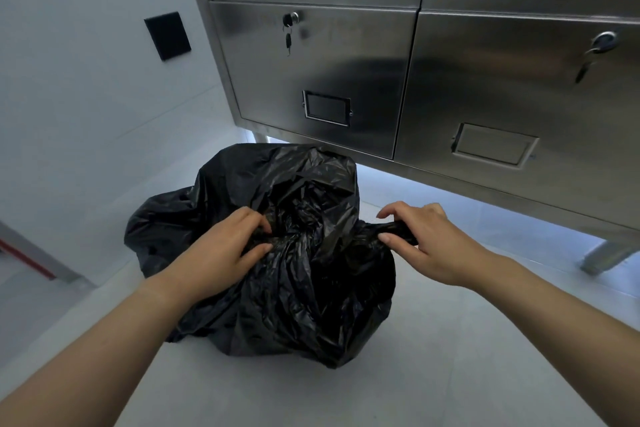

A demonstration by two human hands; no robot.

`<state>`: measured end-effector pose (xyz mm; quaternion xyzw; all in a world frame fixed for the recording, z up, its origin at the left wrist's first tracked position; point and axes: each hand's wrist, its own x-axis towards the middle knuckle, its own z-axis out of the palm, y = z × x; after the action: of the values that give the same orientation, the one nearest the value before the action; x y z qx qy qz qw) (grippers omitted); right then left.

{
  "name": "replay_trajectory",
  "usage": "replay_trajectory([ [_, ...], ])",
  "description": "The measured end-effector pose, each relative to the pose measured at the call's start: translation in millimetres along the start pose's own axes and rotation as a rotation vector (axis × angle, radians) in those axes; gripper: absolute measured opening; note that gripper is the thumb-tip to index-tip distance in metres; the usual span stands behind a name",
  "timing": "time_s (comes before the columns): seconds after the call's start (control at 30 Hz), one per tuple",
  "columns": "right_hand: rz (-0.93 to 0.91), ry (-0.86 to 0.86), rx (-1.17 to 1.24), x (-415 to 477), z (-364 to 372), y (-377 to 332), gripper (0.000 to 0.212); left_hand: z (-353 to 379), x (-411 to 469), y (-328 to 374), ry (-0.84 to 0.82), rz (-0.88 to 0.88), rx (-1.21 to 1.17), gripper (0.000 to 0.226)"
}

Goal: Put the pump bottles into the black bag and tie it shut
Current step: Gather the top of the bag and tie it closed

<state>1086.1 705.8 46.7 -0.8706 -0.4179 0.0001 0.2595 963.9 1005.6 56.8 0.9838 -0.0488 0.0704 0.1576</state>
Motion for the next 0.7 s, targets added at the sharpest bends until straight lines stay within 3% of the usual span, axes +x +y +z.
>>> replay_trajectory([
  [0.07, -0.014, -0.010, -0.116, -2, 3, 1, 0.055, 2, 1, -3, -0.054, -0.027, 0.018, 0.025],
  [0.23, 0.011, -0.064, -0.323, -4, 10, 4, 0.046, 6, 7, 4, -0.101, -0.027, 0.125, 0.029],
  [0.43, 0.045, -0.037, -0.271, -2, 12, 0, 0.037, 5, 8, 9, -0.108, -0.033, 0.271, 0.035],
  [0.7, 0.148, 0.084, 0.028, 2, 9, -11, 0.022, -5, 4, 11, 0.053, -0.181, -0.317, 0.017],
])
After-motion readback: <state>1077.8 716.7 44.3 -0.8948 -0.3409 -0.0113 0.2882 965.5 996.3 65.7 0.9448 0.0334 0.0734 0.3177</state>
